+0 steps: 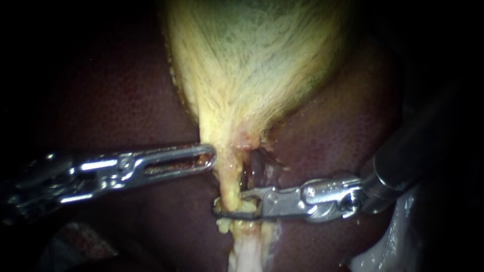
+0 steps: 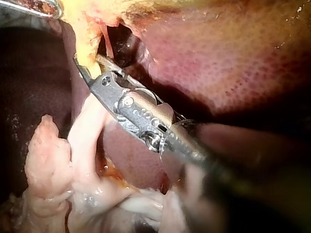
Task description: Clipping second clip left tube
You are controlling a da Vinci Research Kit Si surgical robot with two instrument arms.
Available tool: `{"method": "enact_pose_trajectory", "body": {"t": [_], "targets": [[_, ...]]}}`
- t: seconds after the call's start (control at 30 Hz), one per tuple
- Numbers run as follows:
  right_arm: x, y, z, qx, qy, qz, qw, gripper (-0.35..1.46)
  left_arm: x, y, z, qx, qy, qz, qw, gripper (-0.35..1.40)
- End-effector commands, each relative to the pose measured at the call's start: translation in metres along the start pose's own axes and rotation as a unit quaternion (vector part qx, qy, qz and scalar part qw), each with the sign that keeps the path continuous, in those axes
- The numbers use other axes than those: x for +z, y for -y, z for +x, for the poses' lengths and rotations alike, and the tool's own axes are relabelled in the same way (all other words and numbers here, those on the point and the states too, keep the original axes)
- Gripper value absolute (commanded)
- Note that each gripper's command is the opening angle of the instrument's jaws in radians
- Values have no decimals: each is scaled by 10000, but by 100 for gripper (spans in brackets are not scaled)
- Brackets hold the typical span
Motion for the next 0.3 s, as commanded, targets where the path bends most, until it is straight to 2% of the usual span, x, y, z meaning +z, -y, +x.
{"method": "enact_pose_trajectory", "body": {"t": [0.03,0.3], "targets": [[1,0,-1,-10,7,14,10000,-35,1,-1,1,0,-1,1,10000,-33],[2,1,-3,41,8,15,10000,-35,2,-1,0,0,0,1,10000,-33]]}}
